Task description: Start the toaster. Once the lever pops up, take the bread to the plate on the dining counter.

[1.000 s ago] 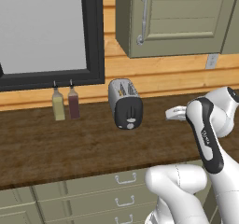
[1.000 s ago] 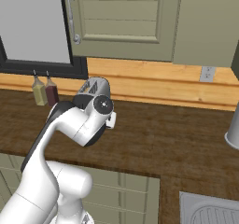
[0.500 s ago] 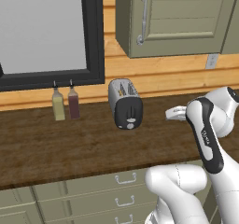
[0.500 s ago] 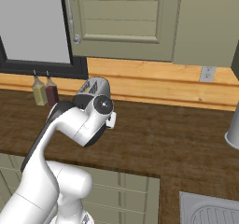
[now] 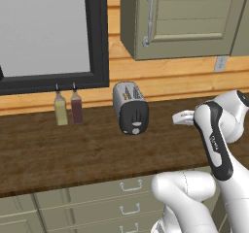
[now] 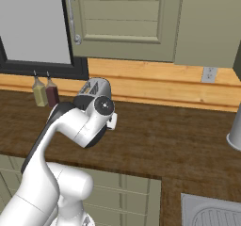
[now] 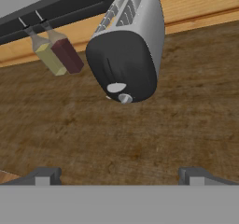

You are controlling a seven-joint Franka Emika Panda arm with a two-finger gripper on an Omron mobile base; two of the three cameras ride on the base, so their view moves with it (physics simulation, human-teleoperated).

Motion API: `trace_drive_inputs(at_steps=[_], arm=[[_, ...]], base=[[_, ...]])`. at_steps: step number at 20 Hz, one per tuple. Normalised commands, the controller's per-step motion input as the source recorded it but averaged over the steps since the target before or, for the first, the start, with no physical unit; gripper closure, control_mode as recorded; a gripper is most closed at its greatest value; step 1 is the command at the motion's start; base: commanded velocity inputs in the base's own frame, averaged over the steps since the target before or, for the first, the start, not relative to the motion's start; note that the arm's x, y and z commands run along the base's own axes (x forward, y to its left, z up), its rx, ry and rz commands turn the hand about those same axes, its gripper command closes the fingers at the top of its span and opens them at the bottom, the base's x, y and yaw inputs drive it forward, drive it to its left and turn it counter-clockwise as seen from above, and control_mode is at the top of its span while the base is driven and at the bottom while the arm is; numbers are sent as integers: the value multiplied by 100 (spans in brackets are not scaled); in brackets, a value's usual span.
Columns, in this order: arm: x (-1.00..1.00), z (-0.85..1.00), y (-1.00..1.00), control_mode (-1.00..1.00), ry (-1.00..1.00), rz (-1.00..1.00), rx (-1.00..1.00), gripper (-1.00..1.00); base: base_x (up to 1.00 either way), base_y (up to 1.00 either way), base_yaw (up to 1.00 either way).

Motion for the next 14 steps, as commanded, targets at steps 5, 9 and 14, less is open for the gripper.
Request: trace_drive_inputs(at_steps=[5, 9, 14], arm=[[0, 0, 0, -100, 0, 0, 0, -100], [0, 0, 0, -100, 0, 0, 0, -100], [0, 0, 0, -100, 0, 0, 0, -100]], base=[[0, 0, 0], [0, 0, 0], [0, 0, 0]])
